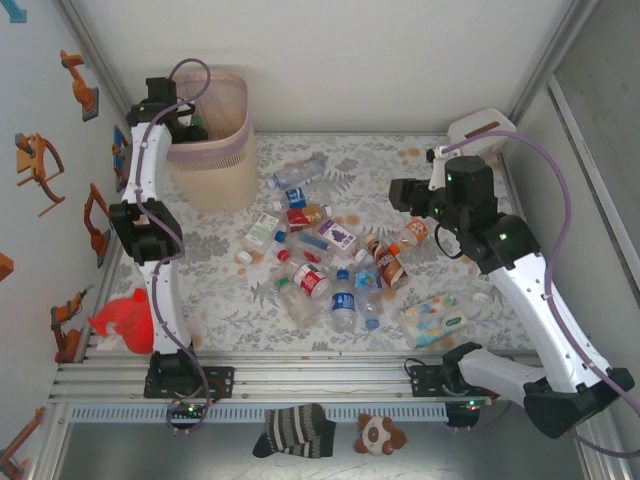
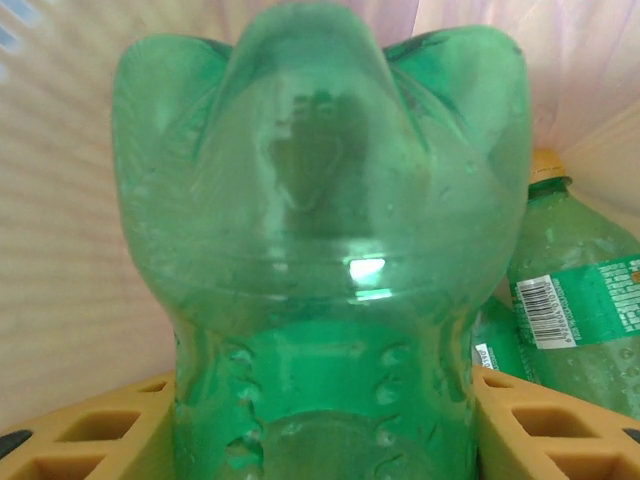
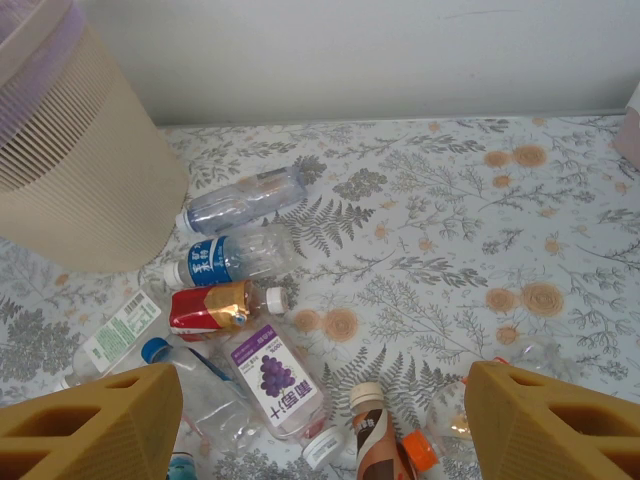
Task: Put the plastic bottles in the bin
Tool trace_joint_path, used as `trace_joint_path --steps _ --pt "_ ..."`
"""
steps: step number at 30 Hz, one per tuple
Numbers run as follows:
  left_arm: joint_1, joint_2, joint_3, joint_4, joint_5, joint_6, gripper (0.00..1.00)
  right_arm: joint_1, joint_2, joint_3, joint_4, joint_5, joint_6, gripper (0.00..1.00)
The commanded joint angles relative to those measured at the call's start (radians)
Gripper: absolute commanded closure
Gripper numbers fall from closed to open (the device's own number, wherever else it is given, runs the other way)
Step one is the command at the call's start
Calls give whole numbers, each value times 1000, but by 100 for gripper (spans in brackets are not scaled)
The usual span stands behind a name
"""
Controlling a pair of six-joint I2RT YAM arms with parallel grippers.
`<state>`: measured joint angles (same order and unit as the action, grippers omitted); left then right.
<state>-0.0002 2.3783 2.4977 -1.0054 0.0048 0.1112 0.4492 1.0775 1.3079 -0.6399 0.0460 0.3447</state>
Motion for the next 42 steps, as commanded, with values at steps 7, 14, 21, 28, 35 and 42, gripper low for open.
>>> trace_joint_path --steps 7,14,21,28,35,42 --pt "11 48 -32 -30 32 -48 37 -6 -31 -12 8 21 8 26" --pt "12 21 -34 -27 52 -63 30 -7 -51 -22 8 28 10 26" --pt "16 -53 -39 -11 82 -78 22 -7 -59 -23 4 35 10 26" --pt "16 -148 -37 -7 115 -83 18 -10 -54 -24 5 26 5 26" --pt "16 -245 -42 -7 153 -96 18 -15 -65 -28 4 20 5 26" --pt "14 -377 -121 26 213 -129 20 -48 -74 -38 -27 19 5 26"
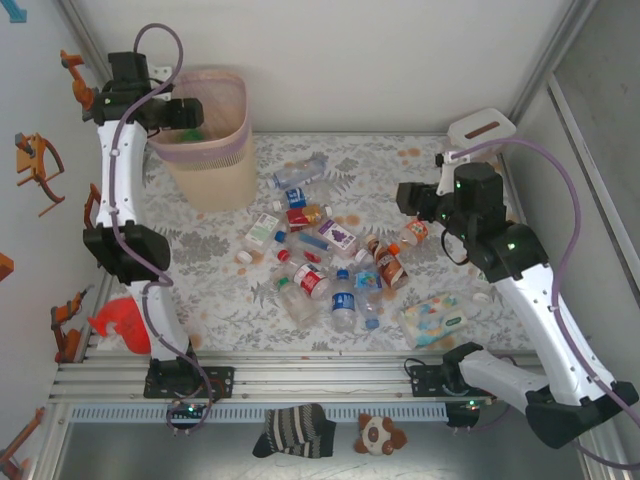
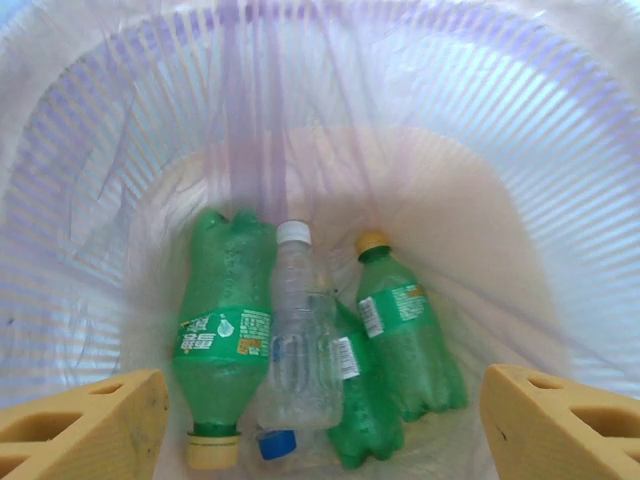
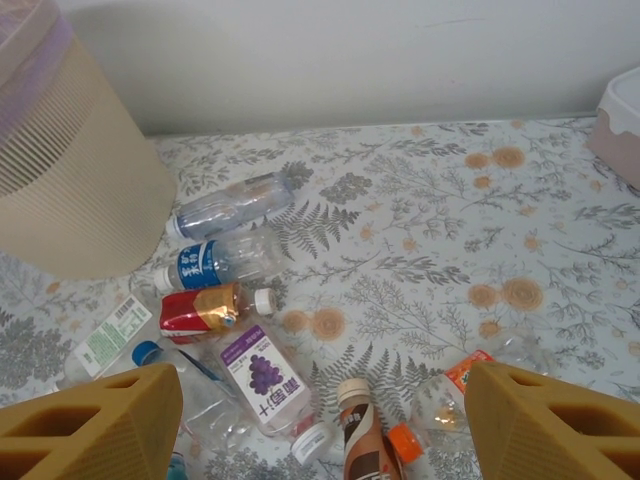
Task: Put the plastic bottles in the bin
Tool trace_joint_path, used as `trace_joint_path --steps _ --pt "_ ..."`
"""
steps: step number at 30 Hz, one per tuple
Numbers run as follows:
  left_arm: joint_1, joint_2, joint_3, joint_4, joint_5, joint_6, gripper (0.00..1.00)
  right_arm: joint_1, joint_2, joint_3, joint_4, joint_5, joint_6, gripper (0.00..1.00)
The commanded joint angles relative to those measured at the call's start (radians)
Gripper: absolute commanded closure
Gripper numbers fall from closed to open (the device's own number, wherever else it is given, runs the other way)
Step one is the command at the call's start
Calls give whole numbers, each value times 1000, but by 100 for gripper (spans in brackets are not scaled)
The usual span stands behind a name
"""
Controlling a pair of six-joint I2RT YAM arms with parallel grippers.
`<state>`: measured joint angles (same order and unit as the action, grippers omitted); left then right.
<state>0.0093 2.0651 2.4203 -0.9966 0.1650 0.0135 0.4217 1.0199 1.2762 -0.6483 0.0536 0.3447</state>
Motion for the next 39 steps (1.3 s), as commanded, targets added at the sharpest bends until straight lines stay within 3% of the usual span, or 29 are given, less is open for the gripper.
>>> trace_joint_path --steps 1,14,24,29,33,39 --pt "5 -87 -70 30 63 -38 20 -32 -15 -8 -25 6 4 26" --pt "-10 -531 -739 477 214 -218 23 -263 50 -54 -123 -89 53 27" --pt "-101 -730 -1061 646 255 -338 23 -506 106 -179 -127 -111 102 22" --pt "-178 -776 -1161 683 255 -380 23 -600 147 -222 -134 28 158 18" --pt "-211 -790 -1217 711 246 -400 23 -670 182 -241 -124 61 256 17" --pt "-236 -778 -1244 725 261 -417 24 -684 268 -272 -83 184 179 15"
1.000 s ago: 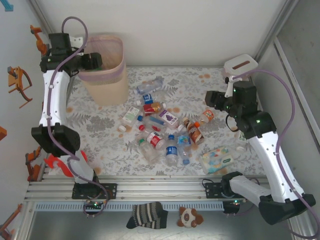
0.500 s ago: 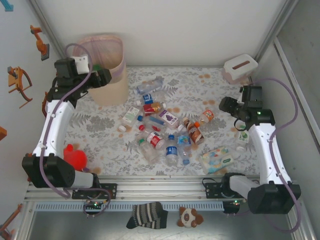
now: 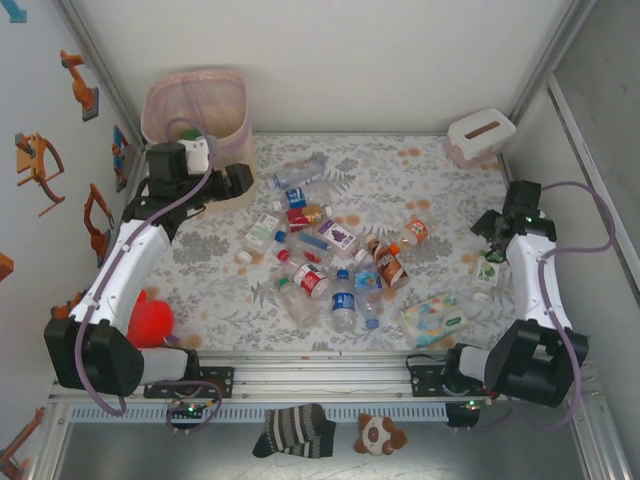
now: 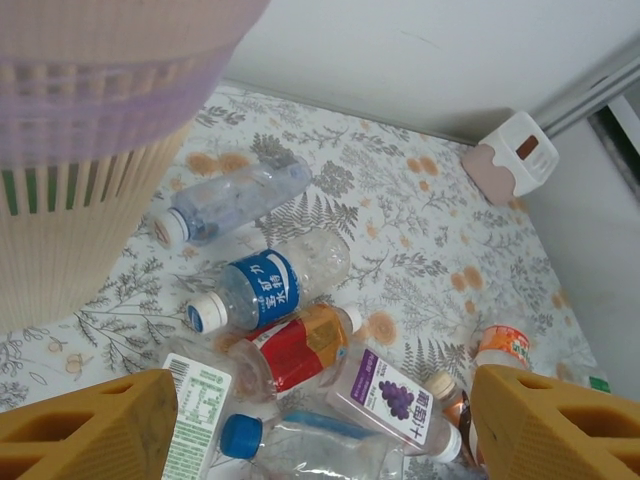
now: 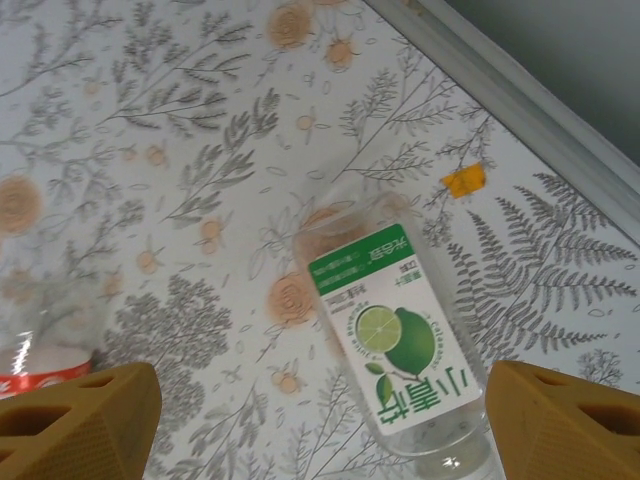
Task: Put the plastic bottles in the bin
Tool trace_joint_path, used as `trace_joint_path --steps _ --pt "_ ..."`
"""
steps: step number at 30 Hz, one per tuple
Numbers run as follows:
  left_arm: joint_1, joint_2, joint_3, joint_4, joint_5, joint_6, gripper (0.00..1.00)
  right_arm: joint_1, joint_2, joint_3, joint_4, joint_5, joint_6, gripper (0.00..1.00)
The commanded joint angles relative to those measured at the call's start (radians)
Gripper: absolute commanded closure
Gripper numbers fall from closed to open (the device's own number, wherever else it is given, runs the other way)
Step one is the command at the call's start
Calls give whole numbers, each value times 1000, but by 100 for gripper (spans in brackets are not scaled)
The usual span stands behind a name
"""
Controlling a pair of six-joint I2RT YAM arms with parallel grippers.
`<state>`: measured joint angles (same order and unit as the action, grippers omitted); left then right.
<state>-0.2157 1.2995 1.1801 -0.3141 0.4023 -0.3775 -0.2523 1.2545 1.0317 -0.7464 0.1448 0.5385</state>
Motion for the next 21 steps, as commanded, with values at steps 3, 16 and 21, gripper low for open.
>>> trace_joint_path --steps 3,16,21 --pt "-22 -9 -11 39 24 -30 24 -33 67 -79 67 48 -68 8" --pt "-36 18 -49 83 56 -90 24 -50 241 -146 191 -54 -157 7" --pt "-47 25 -55 102 59 -113 24 -50 308 -126 200 -54 -178 10"
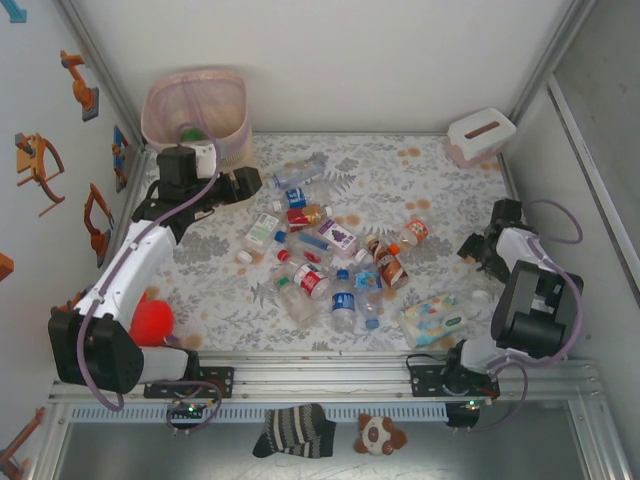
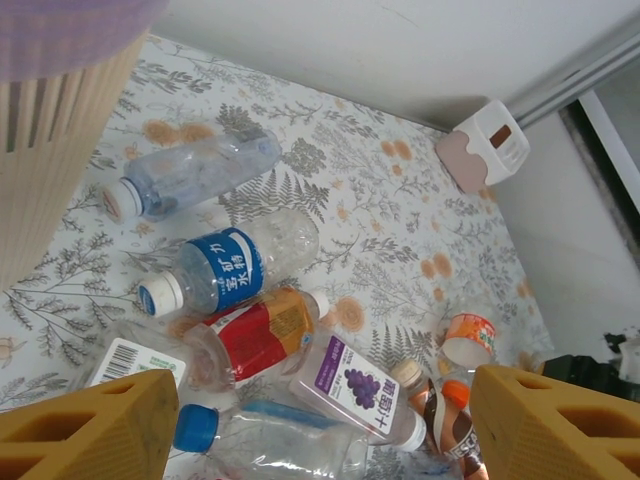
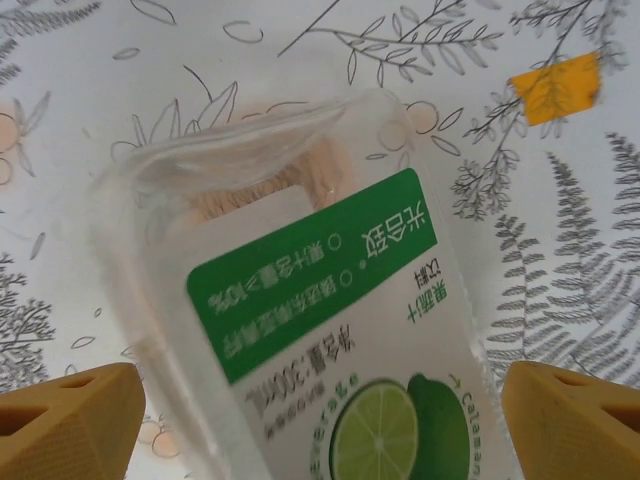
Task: Put the plastic bottles in the bin
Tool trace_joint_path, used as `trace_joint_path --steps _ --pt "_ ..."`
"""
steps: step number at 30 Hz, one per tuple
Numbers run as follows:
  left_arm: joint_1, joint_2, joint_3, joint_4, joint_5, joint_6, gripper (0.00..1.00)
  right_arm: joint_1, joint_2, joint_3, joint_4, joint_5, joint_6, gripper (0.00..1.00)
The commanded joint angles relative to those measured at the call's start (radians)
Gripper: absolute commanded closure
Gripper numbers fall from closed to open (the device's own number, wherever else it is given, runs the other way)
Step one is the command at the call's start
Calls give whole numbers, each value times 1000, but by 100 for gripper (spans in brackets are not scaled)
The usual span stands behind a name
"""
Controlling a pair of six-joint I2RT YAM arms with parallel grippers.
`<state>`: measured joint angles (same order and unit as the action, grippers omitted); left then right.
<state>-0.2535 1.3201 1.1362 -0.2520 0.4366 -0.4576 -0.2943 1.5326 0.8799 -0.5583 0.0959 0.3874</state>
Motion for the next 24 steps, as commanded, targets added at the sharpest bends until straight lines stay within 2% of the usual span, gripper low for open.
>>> trace_joint_path --steps 1,9,20,24 --pt "-10 5 -14 45 27 -38 24 -8 40 29 14 -8 -28 10" --pt "-23 -3 -24 52 24 -49 24 -8 86 30 38 -19 -28 19" --pt "-38 -4 -25 55 17 -57 24 -8 43 18 47 -30 -30 33" --pt "-48 -7 -24 62 16 -53 24 -8 10 11 50 -28 -33 35"
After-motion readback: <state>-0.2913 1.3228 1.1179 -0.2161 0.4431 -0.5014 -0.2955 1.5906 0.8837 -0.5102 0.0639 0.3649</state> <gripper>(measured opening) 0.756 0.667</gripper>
